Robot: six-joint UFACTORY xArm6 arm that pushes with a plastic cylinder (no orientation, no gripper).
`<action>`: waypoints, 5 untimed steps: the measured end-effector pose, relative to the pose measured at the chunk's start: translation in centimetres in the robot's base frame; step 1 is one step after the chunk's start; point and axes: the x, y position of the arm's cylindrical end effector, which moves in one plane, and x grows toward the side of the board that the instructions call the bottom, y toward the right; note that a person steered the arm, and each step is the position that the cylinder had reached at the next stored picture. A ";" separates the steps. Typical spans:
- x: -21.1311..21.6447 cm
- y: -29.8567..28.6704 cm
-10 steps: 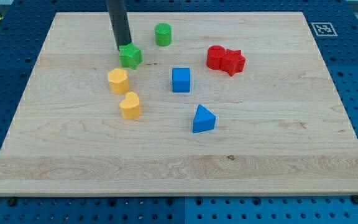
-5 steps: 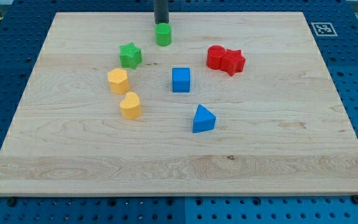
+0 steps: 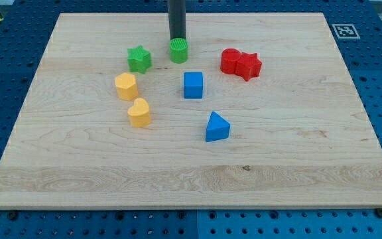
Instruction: Move the red star diagonal to the red circle
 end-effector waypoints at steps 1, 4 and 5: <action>-0.8 6.2; 3.3 13.1; 5.5 13.1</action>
